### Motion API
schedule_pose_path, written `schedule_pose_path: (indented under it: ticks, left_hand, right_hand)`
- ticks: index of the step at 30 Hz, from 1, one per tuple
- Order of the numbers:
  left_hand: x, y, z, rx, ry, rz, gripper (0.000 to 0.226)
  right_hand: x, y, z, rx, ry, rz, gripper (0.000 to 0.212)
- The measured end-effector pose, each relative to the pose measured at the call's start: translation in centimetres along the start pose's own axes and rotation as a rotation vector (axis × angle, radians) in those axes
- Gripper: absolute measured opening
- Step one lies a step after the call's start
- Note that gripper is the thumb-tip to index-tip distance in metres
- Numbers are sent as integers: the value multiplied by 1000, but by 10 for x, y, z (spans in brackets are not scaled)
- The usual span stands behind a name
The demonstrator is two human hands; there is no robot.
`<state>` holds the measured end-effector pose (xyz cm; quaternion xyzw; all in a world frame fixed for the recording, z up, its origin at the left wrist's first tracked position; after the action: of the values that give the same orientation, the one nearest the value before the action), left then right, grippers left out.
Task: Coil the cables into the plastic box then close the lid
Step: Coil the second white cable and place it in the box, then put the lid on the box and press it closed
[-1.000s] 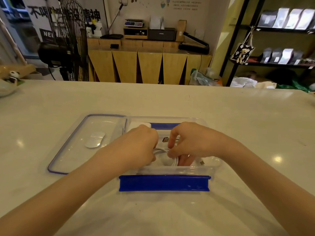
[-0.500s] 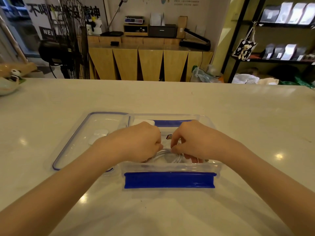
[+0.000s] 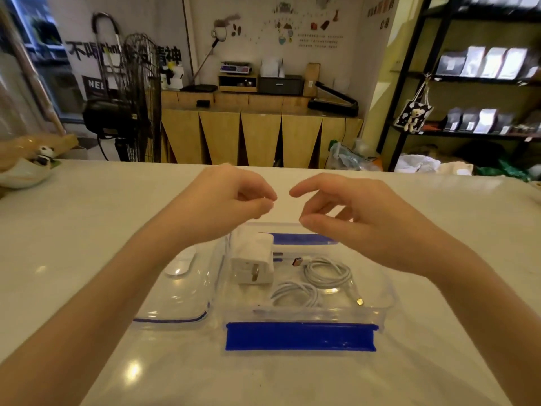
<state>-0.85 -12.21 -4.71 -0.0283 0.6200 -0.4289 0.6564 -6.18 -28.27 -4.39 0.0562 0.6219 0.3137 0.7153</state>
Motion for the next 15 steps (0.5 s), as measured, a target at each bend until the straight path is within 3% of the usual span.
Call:
schedule_pose_path:
  ticks: [9, 15]
  left_hand:
    - [-21, 52, -4, -143, -151, 36, 30]
    - [-21, 106, -37, -386, -232, 153, 43]
  right_hand:
    - [40, -7, 49, -55, 97, 63, 26]
    - [70, -8, 112, -44, 133, -35, 32]
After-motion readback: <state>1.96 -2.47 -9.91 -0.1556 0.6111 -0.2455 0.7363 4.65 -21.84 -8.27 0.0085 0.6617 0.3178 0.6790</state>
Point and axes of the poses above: each hand's wrist, its own z-axis towards the middle knuckle, its own x-axis out of the palm, y = z × x, the point moved 2 cm from there along z, towards the middle knuckle, and after that the axes turned 3 degrees about -z, right-handed, at the moved point
